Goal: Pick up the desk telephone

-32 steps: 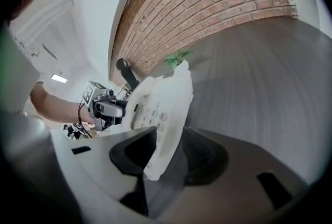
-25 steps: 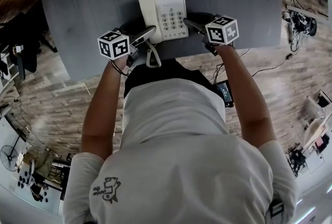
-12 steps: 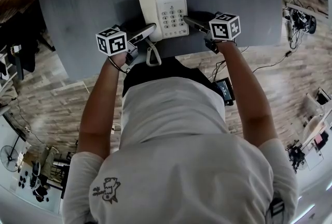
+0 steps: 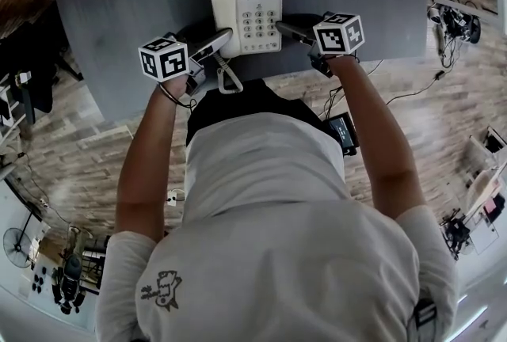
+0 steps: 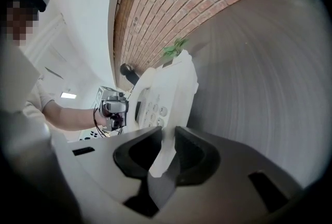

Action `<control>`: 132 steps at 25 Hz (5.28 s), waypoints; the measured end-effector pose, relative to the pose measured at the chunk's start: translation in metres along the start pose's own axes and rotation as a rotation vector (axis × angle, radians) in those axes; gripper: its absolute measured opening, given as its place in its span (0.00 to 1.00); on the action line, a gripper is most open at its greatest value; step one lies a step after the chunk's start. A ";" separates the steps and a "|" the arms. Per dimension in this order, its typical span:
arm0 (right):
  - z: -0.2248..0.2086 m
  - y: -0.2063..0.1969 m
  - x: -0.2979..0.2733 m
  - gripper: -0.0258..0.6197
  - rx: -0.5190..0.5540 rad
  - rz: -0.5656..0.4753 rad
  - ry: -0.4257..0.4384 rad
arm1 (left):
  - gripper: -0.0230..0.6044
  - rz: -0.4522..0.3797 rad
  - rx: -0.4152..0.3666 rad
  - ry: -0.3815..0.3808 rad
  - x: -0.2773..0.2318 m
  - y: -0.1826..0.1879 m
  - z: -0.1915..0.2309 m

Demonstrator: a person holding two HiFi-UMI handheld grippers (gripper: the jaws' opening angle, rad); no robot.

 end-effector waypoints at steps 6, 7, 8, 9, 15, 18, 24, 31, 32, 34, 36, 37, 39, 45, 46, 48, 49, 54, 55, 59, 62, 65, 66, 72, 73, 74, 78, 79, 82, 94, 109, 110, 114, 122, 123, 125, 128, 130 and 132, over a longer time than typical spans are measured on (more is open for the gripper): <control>0.017 0.002 0.015 0.17 -0.011 -0.082 -0.028 | 0.50 -0.015 -0.030 -0.001 0.005 0.011 -0.019; 0.019 0.006 0.017 0.17 -0.003 -0.095 -0.035 | 0.50 -0.022 -0.029 0.000 0.005 0.013 -0.022; 0.022 0.008 0.021 0.17 0.006 -0.107 -0.040 | 0.50 -0.031 -0.030 0.001 0.006 0.014 -0.026; 0.024 0.008 0.028 0.17 0.018 -0.119 -0.043 | 0.50 -0.041 -0.034 0.001 0.005 0.012 -0.033; 0.049 0.010 0.062 0.17 0.085 -0.177 -0.034 | 0.50 -0.098 -0.086 0.000 0.014 0.009 -0.077; 0.063 0.017 0.069 0.17 0.112 -0.195 -0.031 | 0.50 -0.111 -0.107 0.000 0.022 0.016 -0.090; 0.074 0.029 0.086 0.17 0.140 -0.228 -0.022 | 0.50 -0.128 -0.134 0.005 0.023 0.027 -0.112; 0.089 0.034 0.097 0.17 0.167 -0.273 0.008 | 0.50 -0.136 -0.174 0.020 0.033 0.032 -0.133; 0.090 0.034 0.098 0.17 0.167 -0.275 0.012 | 0.50 -0.136 -0.177 0.023 0.034 0.033 -0.134; 0.091 0.035 0.098 0.16 0.164 -0.281 0.017 | 0.50 -0.137 -0.181 0.027 0.036 0.034 -0.136; 0.091 0.034 0.099 0.16 0.159 -0.288 0.018 | 0.49 -0.134 -0.183 0.027 0.036 0.034 -0.138; 0.092 0.033 0.100 0.16 0.157 -0.291 0.018 | 0.49 -0.131 -0.183 0.026 0.036 0.034 -0.138; 0.094 0.033 0.100 0.16 0.155 -0.295 0.013 | 0.49 -0.125 -0.185 0.020 0.038 0.036 -0.138; 0.101 0.031 0.104 0.16 0.154 -0.322 -0.019 | 0.49 -0.111 -0.189 -0.012 0.038 0.037 -0.138; 0.102 0.030 0.106 0.16 0.154 -0.329 -0.026 | 0.49 -0.110 -0.193 -0.018 0.038 0.038 -0.139; 0.109 0.029 0.105 0.16 0.156 -0.342 -0.038 | 0.49 -0.107 -0.200 -0.030 0.043 0.039 -0.140; 0.116 0.028 0.101 0.16 0.156 -0.349 -0.044 | 0.49 -0.105 -0.203 -0.037 0.051 0.040 -0.138; 0.160 0.019 0.065 0.16 0.150 -0.374 -0.074 | 0.49 -0.101 -0.215 -0.068 0.102 0.047 -0.122; 0.168 0.019 0.059 0.16 0.151 -0.378 -0.080 | 0.49 -0.099 -0.221 -0.073 0.112 0.050 -0.119; 0.209 0.015 0.030 0.16 0.166 -0.401 -0.108 | 0.49 -0.092 -0.236 -0.102 0.158 0.057 -0.108; 0.242 -0.006 0.009 0.16 0.182 -0.428 -0.125 | 0.49 -0.095 -0.258 -0.122 0.198 0.045 -0.101; 0.271 -0.031 -0.006 0.16 0.198 -0.458 -0.143 | 0.49 -0.093 -0.289 -0.143 0.232 0.030 -0.098; 0.277 -0.036 -0.008 0.16 0.197 -0.470 -0.148 | 0.49 -0.090 -0.296 -0.150 0.238 0.028 -0.099; 0.293 -0.047 -0.005 0.16 0.181 -0.520 -0.189 | 0.49 -0.057 -0.328 -0.194 0.245 0.029 -0.104; 0.296 -0.048 -0.004 0.16 0.177 -0.523 -0.196 | 0.49 -0.054 -0.324 -0.199 0.246 0.030 -0.105; 0.300 -0.049 -0.003 0.16 0.173 -0.523 -0.202 | 0.49 -0.052 -0.319 -0.204 0.247 0.030 -0.107; 0.315 -0.047 0.004 0.16 0.169 -0.511 -0.218 | 0.49 -0.047 -0.311 -0.210 0.257 0.032 -0.117; 0.317 -0.046 0.005 0.16 0.169 -0.506 -0.219 | 0.49 -0.048 -0.309 -0.210 0.258 0.032 -0.119; 0.321 -0.045 0.007 0.16 0.169 -0.491 -0.216 | 0.49 -0.051 -0.303 -0.204 0.260 0.032 -0.123; 0.332 -0.041 0.021 0.16 0.168 -0.423 -0.168 | 0.49 -0.089 -0.264 -0.149 0.272 0.025 -0.145; 0.314 -0.181 0.124 0.16 0.209 -0.427 -0.128 | 0.49 -0.119 -0.302 -0.107 0.238 -0.128 -0.233; 0.314 -0.190 0.128 0.16 0.209 -0.426 -0.127 | 0.49 -0.121 -0.302 -0.106 0.239 -0.138 -0.236; 0.327 -0.240 0.143 0.16 0.221 -0.437 -0.116 | 0.49 -0.130 -0.320 -0.101 0.253 -0.188 -0.256; 0.349 -0.269 0.153 0.16 0.224 -0.437 -0.103 | 0.49 -0.149 -0.313 -0.082 0.275 -0.218 -0.276; 0.351 -0.270 0.154 0.16 0.226 -0.441 -0.100 | 0.49 -0.152 -0.312 -0.081 0.277 -0.219 -0.278; 0.354 -0.269 0.156 0.16 0.228 -0.449 -0.097 | 0.49 -0.156 -0.310 -0.078 0.278 -0.219 -0.281; 0.356 -0.269 0.157 0.16 0.225 -0.459 -0.095 | 0.49 -0.162 -0.305 -0.072 0.280 -0.219 -0.283; 0.356 -0.269 0.157 0.16 0.221 -0.463 -0.093 | 0.49 -0.166 -0.299 -0.070 0.281 -0.219 -0.284; 0.356 -0.270 0.157 0.16 0.216 -0.467 -0.089 | 0.49 -0.168 -0.295 -0.069 0.281 -0.219 -0.284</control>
Point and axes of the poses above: the fingertips, and each gripper's own axes: x backward along the fingers, z to its left, y out of its top, the point moved 6 cm from there along x, backward along the fingers, and after that the axes turned 8 degrees about -z, right-handed, at the moved point
